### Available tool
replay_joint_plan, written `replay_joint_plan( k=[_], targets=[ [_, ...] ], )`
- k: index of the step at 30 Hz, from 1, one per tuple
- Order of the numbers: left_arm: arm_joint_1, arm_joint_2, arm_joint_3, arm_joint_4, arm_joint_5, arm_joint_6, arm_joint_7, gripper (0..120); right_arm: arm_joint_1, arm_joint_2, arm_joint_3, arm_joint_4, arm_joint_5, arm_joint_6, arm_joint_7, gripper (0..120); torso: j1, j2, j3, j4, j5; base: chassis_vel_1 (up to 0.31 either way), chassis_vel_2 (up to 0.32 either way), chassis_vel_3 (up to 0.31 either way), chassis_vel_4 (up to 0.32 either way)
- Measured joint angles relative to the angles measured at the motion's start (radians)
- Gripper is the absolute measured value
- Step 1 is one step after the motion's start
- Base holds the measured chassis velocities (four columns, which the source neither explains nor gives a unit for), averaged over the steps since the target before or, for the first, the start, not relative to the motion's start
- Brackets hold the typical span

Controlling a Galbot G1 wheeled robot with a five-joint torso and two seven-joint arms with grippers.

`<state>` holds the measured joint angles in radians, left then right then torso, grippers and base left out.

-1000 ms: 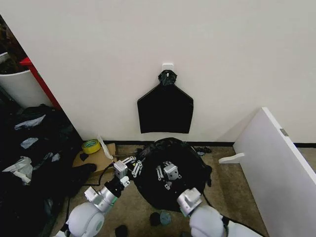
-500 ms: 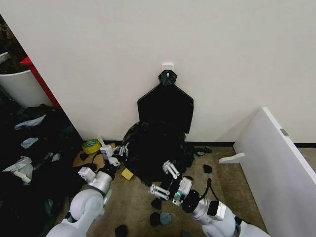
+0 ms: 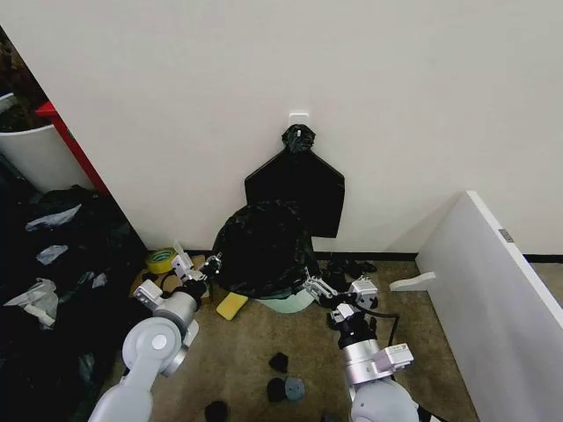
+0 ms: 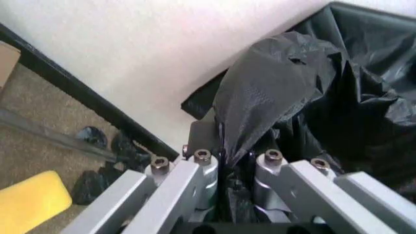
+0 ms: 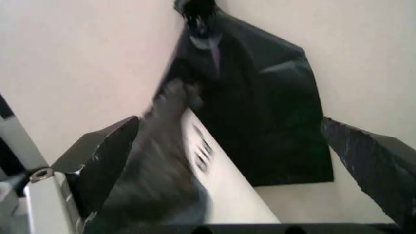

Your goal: Place the garbage bag over the trash bin.

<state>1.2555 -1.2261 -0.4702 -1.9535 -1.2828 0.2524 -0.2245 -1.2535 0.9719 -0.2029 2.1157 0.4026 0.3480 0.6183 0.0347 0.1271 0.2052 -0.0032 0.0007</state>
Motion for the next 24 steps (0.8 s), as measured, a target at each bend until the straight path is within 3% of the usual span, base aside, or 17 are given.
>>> replay_joint_plan(
  k=[24],
  targets=[
    [0.035,0.005,-0.016,-0.078,-0.015,0.006,0.007,4,0.035,0.023,-0.003,-0.181,-0.16,0.017,-0.08,100,0.0,0.0,0.0,0.0,0.0002,0.0,0.0,0.0,0.0]
  ],
)
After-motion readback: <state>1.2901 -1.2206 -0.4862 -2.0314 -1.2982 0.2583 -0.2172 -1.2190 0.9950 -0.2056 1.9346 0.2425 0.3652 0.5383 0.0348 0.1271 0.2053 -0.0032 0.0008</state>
